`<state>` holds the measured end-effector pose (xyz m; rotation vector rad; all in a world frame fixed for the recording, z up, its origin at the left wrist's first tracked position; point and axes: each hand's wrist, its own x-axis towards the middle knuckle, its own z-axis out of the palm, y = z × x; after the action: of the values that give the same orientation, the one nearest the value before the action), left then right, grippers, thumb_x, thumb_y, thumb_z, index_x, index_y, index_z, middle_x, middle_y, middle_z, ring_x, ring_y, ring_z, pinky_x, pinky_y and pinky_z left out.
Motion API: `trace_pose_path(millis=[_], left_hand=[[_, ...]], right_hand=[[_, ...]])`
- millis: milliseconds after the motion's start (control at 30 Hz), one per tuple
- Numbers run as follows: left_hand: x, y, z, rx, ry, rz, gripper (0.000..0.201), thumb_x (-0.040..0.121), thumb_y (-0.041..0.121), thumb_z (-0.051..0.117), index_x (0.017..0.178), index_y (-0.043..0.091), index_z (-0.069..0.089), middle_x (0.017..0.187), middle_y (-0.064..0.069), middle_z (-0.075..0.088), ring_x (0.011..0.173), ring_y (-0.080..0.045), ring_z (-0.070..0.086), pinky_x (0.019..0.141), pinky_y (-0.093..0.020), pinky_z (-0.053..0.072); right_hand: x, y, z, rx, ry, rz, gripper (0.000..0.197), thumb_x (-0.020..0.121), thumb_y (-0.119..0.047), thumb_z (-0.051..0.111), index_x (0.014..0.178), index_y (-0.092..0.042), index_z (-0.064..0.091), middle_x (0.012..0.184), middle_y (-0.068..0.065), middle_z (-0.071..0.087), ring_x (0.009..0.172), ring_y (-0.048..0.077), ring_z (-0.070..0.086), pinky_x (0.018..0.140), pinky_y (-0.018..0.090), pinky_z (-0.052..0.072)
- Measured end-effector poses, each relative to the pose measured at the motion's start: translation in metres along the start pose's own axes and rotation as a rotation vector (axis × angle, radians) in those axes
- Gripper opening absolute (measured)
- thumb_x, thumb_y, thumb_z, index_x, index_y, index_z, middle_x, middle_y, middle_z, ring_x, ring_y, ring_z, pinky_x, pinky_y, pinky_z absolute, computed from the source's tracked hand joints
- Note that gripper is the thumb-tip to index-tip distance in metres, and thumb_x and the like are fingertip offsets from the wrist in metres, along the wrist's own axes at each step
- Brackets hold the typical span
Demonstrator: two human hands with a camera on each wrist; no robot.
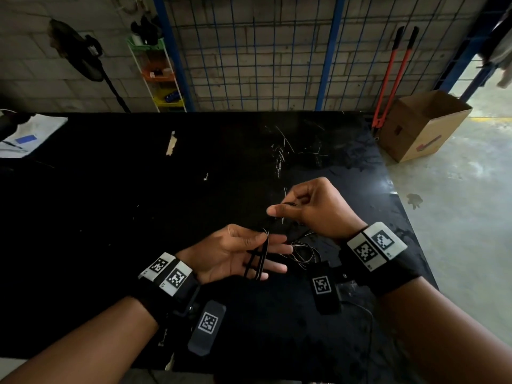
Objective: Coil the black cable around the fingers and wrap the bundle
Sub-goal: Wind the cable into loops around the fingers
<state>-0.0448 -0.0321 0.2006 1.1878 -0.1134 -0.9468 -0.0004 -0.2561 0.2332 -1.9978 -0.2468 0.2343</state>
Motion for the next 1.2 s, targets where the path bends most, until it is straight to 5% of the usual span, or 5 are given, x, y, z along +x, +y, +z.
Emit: trace_pose_path(millis=[367,567,766,1000,1200], left_hand=[[0.005,0.005,-0.007,0.202,0.268,0.065,0.038,0.092,0.038,0.064,0.122,0.018,0.076,0.139,0.000,0.070,0.128,-0.028,0.067,0.114,-0.064,0.041],[0.017,0.010,-0.006,0.028,0.363,0.211,0.042,0.096,0.036,0.061,0.131,0.016,0.070,0.141,-0.007,0.068,0.128,-0.036,0.065,0.112,-0.069,0.039],[0.016,0.024,-0.003,-0.209,0.345,0.344,0.042,0.101,0.038,0.047,0.138,0.027,0.063,0.148,-0.012,0.061,0.135,-0.039,0.059,0.111,-0.065,0.042],[0.016,0.042,-0.009,-0.291,0.344,0.469,0.045,0.102,0.042,0.042,0.144,0.030,0.055,0.151,-0.012,0.058,0.135,-0.040,0.059,0.113,-0.068,0.038],[0.005,0.052,-0.008,-0.377,0.087,0.508,0.040,0.100,0.040,0.045,0.133,0.028,0.066,0.156,-0.021,0.050,0.140,-0.051,0.049,0.108,-0.074,0.040]], right_hand=[[-0.029,-0.009,0.007,-0.234,0.167,-0.199,0.006,0.089,-0.022,0.081,0.083,-0.023,0.084,0.063,-0.022,0.071,0.069,-0.009,0.071,0.061,0.004,0.050],[-0.035,-0.006,0.024,-0.010,0.172,-0.229,0.013,0.094,-0.013,0.075,0.103,-0.019,0.083,0.062,-0.006,0.074,0.052,-0.002,0.066,0.058,0.007,0.048],[-0.045,0.017,0.046,0.490,0.097,-0.137,0.028,0.101,-0.008,0.064,0.117,-0.023,0.080,0.066,0.008,0.072,0.043,0.013,0.047,0.040,0.019,0.039],[-0.054,0.044,0.063,0.559,0.014,-0.053,0.029,0.092,-0.018,0.067,0.118,-0.014,0.080,0.058,0.007,0.064,0.042,0.006,0.041,0.042,0.015,0.034],[-0.042,0.081,0.061,0.495,0.010,0.131,0.022,0.092,-0.028,0.070,0.102,-0.013,0.084,0.057,0.001,0.062,0.042,0.008,0.043,0.042,0.017,0.033]])
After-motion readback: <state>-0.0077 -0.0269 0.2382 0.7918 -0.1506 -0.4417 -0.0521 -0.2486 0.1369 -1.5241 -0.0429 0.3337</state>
